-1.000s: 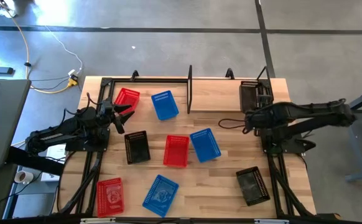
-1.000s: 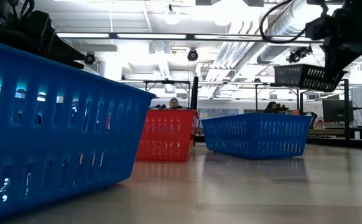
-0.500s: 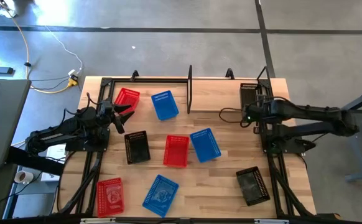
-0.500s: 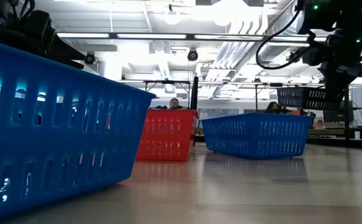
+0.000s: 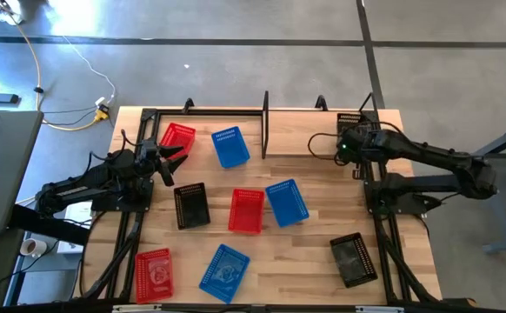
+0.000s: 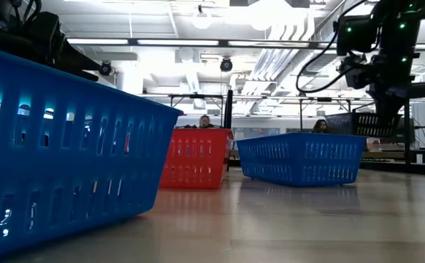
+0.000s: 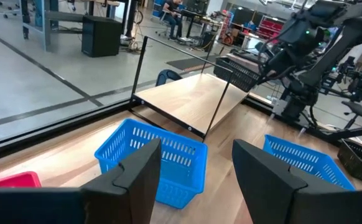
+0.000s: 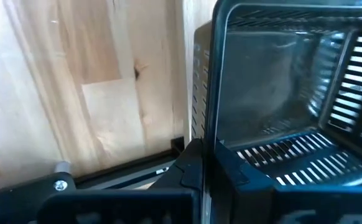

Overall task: Stack baskets on shelf by color
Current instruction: Put the top right black basket on the shelf

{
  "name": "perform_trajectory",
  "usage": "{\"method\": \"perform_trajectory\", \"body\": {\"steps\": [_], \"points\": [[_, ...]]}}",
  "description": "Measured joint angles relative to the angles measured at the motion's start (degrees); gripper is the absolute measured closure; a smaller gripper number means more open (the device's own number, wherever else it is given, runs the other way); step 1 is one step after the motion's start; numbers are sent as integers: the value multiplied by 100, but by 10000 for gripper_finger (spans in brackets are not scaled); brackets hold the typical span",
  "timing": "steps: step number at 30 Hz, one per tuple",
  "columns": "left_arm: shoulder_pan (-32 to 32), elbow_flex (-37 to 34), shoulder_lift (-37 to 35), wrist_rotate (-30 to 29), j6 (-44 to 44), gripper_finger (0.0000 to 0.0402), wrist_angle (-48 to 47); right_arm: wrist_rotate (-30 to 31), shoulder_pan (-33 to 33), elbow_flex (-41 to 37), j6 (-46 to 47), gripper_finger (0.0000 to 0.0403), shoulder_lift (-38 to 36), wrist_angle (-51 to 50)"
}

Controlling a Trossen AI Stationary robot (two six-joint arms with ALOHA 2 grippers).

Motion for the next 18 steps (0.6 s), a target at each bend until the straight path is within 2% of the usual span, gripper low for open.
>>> {"method": "perform_trajectory", "body": {"steps": [8, 18], "points": [[-1, 0, 0, 1, 2, 213, -2, -220, -274, 0, -682, 403, 355, 190], [-1, 1, -1, 1, 0, 213, -2, -195, -473, 0, -814, 403, 627, 282]]}}
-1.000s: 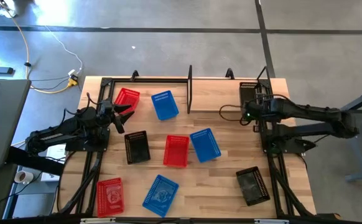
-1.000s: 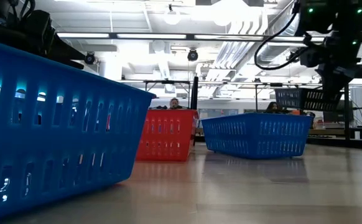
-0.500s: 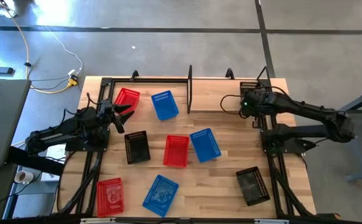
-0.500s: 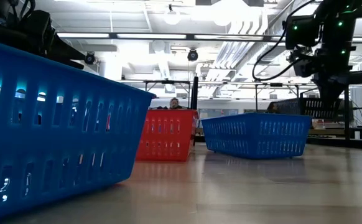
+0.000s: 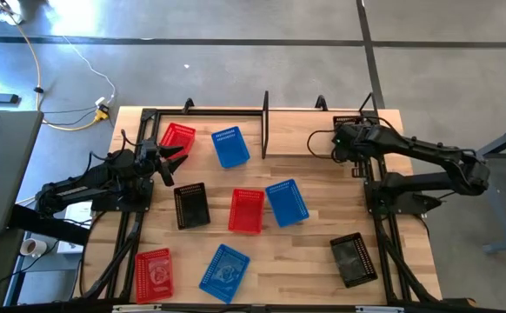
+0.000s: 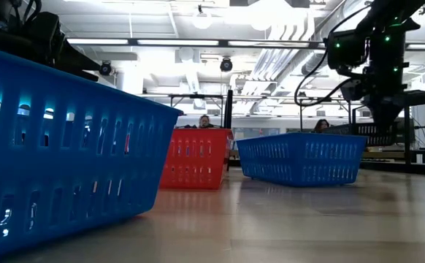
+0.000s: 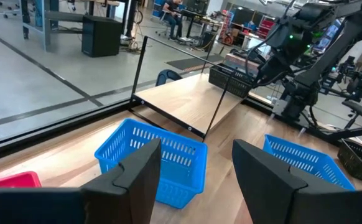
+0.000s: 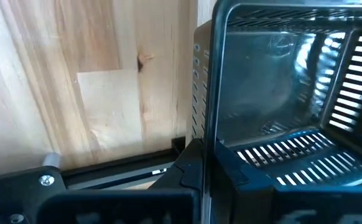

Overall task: Stack baskets on shelf by color
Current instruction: Put the top right black basket on the shelf, then put the top blue basket on the shelf

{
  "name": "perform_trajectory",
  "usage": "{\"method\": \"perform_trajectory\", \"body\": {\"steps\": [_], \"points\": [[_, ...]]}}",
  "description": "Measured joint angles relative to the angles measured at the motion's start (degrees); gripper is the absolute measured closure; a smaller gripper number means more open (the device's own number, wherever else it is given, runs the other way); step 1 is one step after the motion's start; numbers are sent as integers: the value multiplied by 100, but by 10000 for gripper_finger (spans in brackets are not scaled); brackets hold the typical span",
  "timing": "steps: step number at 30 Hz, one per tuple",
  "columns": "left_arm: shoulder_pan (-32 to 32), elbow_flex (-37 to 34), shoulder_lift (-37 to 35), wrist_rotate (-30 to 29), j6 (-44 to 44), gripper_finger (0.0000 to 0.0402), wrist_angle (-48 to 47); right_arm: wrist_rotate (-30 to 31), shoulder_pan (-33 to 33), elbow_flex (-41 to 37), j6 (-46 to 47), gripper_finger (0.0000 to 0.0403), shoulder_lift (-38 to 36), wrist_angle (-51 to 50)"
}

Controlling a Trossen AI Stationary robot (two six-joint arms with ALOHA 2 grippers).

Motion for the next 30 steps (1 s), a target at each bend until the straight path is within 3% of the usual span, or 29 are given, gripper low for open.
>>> {"method": "perform_trajectory", "body": {"steps": [17, 25, 30], "points": [[1, 0, 0, 0, 0, 213, 0, -27, 2, 0, -110, 400, 2, 172], [1, -1, 0, 0, 1, 213, 0, -8, 2, 0, -73, 339, 2, 194], [1, 0, -1, 0, 0, 213, 0, 349, 4, 0, -63, 317, -8, 181]]}}
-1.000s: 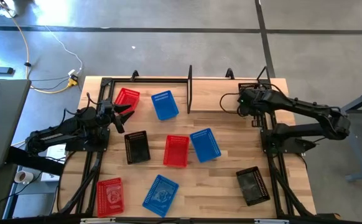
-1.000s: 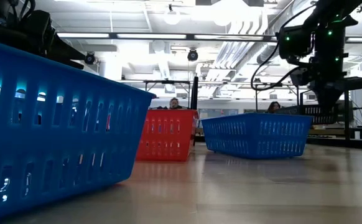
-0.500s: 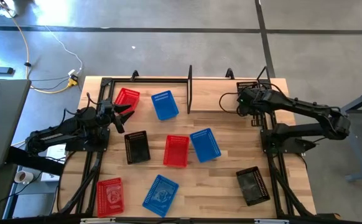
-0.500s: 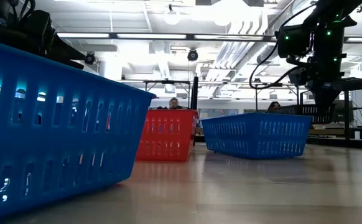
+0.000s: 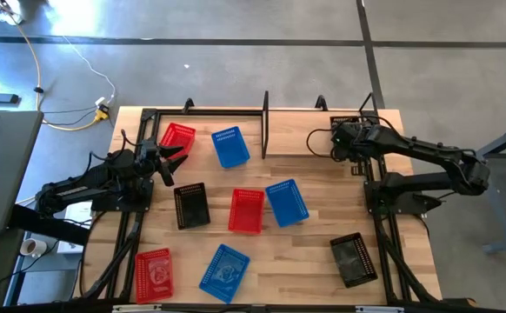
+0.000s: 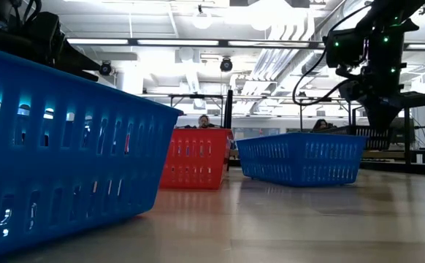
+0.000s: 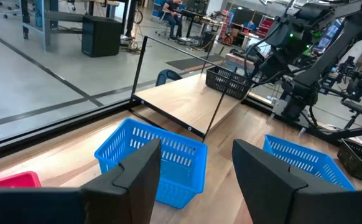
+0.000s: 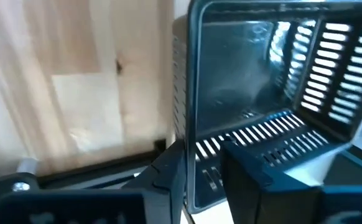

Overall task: Stack baskets on shelf by color
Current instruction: Put the top blue basket on the shelf

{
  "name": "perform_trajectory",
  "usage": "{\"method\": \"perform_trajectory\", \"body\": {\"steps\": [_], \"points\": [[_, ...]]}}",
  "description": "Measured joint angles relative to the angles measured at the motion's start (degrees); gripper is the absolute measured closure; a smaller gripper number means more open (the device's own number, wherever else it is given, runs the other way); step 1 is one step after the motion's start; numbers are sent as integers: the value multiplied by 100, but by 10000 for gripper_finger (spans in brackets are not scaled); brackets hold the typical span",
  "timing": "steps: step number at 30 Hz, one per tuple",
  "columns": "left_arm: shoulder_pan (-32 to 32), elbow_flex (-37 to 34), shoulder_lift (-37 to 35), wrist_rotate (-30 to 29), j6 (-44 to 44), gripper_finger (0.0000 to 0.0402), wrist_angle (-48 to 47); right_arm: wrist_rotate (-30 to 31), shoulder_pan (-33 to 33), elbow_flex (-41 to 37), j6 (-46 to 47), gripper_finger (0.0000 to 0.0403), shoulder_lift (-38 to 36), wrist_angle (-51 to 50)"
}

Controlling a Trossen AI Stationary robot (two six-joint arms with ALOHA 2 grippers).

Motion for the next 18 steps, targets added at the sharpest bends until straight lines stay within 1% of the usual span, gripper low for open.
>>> {"method": "perform_trajectory", "body": {"steps": [3, 8, 12, 18], "points": [[-1, -1, 1, 2, 1, 213, 0, 96, 2, 41, 93, 315, -33, -85], [1, 0, 1, 2, 2, 213, 2, -134, 2, 346, 380, 314, -38, -298], [1, 0, 1, 2, 0, 213, 4, -145, 2, 573, 397, 314, -41, -434], [1, 0, 0, 2, 0, 213, 98, -152, 2, 837, 840, 314, -41, -711]]}}
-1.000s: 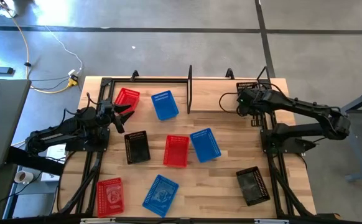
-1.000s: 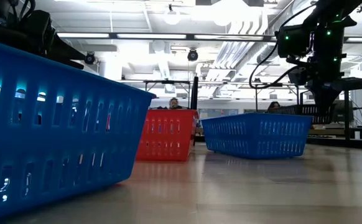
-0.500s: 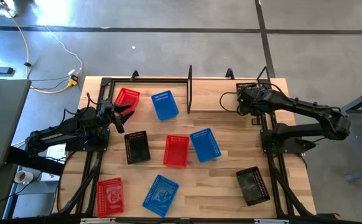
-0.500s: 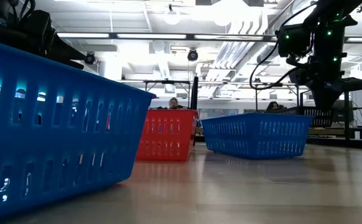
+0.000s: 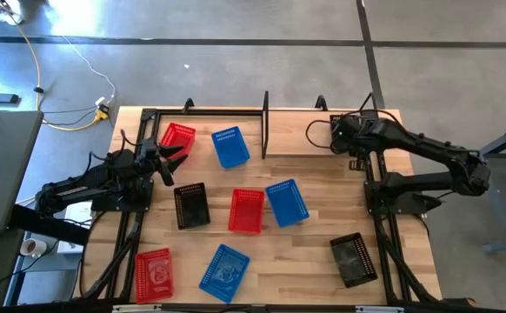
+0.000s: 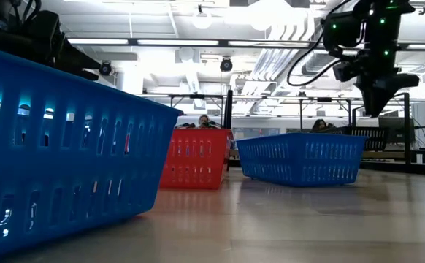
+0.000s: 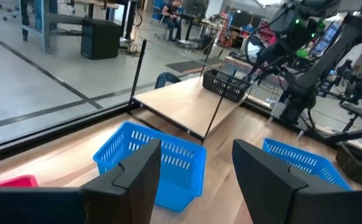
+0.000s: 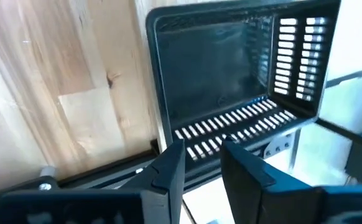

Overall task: Stack baskets on shelf by color
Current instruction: Put the top blue basket on the shelf

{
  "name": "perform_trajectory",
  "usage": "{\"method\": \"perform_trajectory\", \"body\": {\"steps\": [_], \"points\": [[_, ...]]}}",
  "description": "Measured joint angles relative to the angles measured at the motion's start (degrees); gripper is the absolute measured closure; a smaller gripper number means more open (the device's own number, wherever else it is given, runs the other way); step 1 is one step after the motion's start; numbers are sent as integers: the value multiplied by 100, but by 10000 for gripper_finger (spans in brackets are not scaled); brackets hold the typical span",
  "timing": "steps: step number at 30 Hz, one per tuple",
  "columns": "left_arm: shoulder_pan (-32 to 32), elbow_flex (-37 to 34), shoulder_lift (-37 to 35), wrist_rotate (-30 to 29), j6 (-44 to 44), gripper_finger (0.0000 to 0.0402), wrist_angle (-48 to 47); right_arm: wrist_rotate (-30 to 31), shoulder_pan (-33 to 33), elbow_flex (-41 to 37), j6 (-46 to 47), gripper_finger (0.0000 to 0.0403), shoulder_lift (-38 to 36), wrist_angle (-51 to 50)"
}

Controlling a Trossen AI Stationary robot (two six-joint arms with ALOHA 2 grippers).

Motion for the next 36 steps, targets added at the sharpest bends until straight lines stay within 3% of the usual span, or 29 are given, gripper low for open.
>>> {"method": "perform_trajectory", "body": {"steps": [15, 24, 31, 36], "points": [[0, 1, 15, -122, -703, 213, 2246, -908, 160, 1618, 2384, 314, 0, -430], [-1, 524, 710, 105, -328, 213, 2258, -908, 693, 2541, 3260, 314, -2, -430], [0, 1192, 1756, 465, 182, 213, 2120, -908, 1210, 2610, 3940, 314, -2, -454], [-1, 1774, 2476, 541, 501, 213, 1407, -734, 1612, 2610, 4401, 314, 0, -454]]}}
